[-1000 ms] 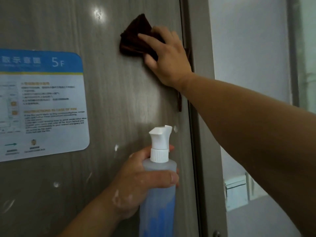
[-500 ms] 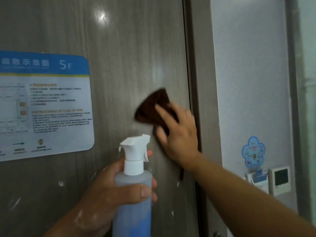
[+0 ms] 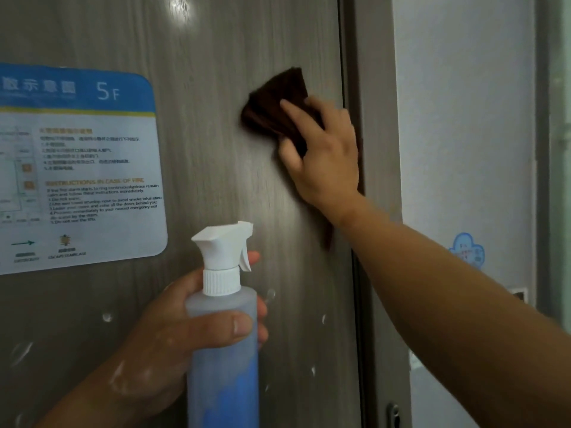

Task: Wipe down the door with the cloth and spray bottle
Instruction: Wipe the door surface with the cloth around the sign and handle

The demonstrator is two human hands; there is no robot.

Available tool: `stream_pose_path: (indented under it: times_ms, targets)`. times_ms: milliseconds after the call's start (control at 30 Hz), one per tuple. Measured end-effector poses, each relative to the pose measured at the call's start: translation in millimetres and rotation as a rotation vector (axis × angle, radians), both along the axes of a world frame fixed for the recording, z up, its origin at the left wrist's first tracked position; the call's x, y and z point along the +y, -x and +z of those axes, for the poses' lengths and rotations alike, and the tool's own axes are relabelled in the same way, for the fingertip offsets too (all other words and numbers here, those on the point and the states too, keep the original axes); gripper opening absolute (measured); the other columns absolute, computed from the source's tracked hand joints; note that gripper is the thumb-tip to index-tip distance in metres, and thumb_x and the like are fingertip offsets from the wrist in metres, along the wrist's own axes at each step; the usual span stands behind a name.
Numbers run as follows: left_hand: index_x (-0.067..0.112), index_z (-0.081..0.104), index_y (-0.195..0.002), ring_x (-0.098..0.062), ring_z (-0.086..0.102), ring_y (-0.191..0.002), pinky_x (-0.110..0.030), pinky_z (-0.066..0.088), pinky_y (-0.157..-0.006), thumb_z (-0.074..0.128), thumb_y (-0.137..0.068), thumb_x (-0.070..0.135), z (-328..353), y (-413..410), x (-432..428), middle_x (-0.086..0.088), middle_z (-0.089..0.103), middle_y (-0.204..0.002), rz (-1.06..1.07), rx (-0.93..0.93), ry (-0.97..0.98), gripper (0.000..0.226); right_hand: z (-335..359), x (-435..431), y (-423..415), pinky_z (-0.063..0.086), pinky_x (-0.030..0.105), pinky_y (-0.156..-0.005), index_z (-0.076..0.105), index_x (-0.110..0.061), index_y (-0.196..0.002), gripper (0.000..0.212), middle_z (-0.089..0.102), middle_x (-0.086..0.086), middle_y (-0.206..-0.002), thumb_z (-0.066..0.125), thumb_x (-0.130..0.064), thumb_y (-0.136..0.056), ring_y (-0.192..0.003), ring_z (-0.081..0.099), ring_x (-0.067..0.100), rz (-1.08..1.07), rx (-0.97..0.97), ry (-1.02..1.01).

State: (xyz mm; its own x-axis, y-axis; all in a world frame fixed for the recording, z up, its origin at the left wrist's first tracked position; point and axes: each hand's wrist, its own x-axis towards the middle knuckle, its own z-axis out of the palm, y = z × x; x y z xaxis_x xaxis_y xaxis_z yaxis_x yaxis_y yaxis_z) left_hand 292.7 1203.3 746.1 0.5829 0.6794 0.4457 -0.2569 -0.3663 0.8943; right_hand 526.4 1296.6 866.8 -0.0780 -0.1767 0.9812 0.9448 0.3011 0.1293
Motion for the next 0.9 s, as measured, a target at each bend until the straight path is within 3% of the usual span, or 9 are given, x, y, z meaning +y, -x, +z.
stream_pose_path:
  times_ms: [100, 200, 267, 367, 467, 567, 667, 800, 900]
  targets:
    - [0.018, 0.067, -0.118, -0.042, 0.064, -0.07, -0.045, 0.056, -0.065, 0.097, -0.03, 0.028, -5.1, 0.5, -1.4, -0.027, 0.066, -0.087, 0.005, -0.006, 0.002, 0.093, -86.0, -2.7, -2.1, 0.044, 0.041, -0.093, 0.063, -0.018, -0.138, 0.051, 0.057, 0.015, -0.133, 0.062, -0.034, -0.09, -0.109, 0.055, 0.032, 0.013, -0.016, 0.053]
    - [0.019, 0.07, -0.113, -0.043, 0.064, -0.069, -0.044, 0.056, -0.061, 0.098, -0.025, 0.028, -6.2, 1.2, -4.7, -0.029, 0.067, -0.086, 0.011, -0.007, 0.016, 0.093, -158.8, -9.0, -5.9, 0.046, 0.045, -0.084, 0.06, -0.019, -0.14, 0.052, 0.054, 0.013, -0.133, 0.065, -0.033, -0.09, -0.103, 0.057, 0.032, -0.035, -0.114, 0.118]
    - [0.022, 0.07, -0.113, -0.042, 0.065, -0.069, -0.042, 0.057, -0.06, 0.098, -0.024, 0.028, -4.5, 2.5, -5.2, -0.029, 0.067, -0.086, 0.009, 0.004, 0.012, 0.093, -153.2, -8.0, -11.1, 0.046, 0.044, -0.08, 0.063, -0.02, -0.138, 0.051, 0.058, 0.013, -0.13, 0.067, -0.033, -0.089, -0.1, 0.058, 0.032, -0.056, -0.175, 0.126]
    - [0.023, 0.071, -0.112, -0.042, 0.066, -0.069, -0.042, 0.057, -0.062, 0.099, -0.023, 0.027, -1.0, 8.1, -2.4, -0.028, 0.068, -0.086, 0.022, 0.006, 0.019, 0.094, -82.8, -3.6, -8.6, 0.045, 0.044, -0.082, 0.064, -0.02, -0.138, 0.051, 0.06, 0.015, -0.13, 0.066, -0.036, -0.089, -0.103, 0.058, 0.034, -0.056, -0.132, 0.075]
    - [0.021, 0.07, -0.115, -0.041, 0.066, -0.07, -0.043, 0.057, -0.063, 0.099, -0.025, 0.027, -0.8, 14.4, 1.2, -0.028, 0.068, -0.087, 0.042, 0.011, 0.022, 0.095, 3.9, -1.2, -3.9, 0.046, 0.047, -0.092, 0.061, -0.024, -0.141, 0.053, 0.056, 0.013, -0.137, 0.061, -0.041, -0.091, -0.114, 0.054, 0.032, -0.043, -0.024, 0.035]
    - [0.019, 0.07, -0.113, -0.04, 0.066, -0.068, -0.043, 0.057, -0.062, 0.099, -0.024, 0.027, -4.6, 21.0, 5.4, -0.029, 0.068, -0.086, 0.071, -0.014, 0.04, 0.094, 41.1, 0.4, 3.0, 0.041, 0.04, -0.102, 0.056, -0.027, -0.144, 0.053, 0.051, 0.008, -0.143, 0.056, -0.043, -0.093, -0.122, 0.049, 0.027, -0.029, 0.035, 0.068]
    - [0.018, 0.069, -0.116, -0.042, 0.065, -0.068, -0.044, 0.056, -0.063, 0.099, -0.026, 0.025, -8.3, 26.9, 3.9, -0.029, 0.067, -0.086, 0.068, -0.033, 0.042, 0.095, 10.2, -0.4, 5.8, 0.041, 0.039, -0.099, 0.059, -0.023, -0.142, 0.053, 0.054, 0.012, -0.14, 0.06, -0.039, -0.092, -0.117, 0.051, 0.029, -0.015, 0.022, 0.064]
    - [0.016, 0.067, -0.119, -0.042, 0.064, -0.067, -0.043, 0.055, -0.062, 0.098, -0.029, 0.025, -9.7, 34.1, -5.1, -0.03, 0.065, -0.085, 0.072, -0.034, 0.027, 0.096, -92.7, -7.1, -0.5, 0.043, 0.046, -0.097, 0.062, -0.017, -0.14, 0.053, 0.057, 0.019, -0.135, 0.066, -0.032, -0.089, -0.11, 0.057, 0.037, -0.016, -0.132, 0.11]
    - [0.017, 0.065, -0.121, -0.04, 0.064, -0.07, -0.044, 0.055, -0.065, 0.097, -0.034, 0.025, -9.5, 38.1, -8.5, -0.028, 0.065, -0.087, 0.092, -0.019, 0.033, 0.093, -125.8, -12.2, -4.4, 0.047, 0.047, -0.083, 0.065, -0.016, -0.137, 0.051, 0.06, 0.018, -0.128, 0.07, -0.03, -0.088, -0.1, 0.057, 0.035, -0.054, -0.296, 0.152]
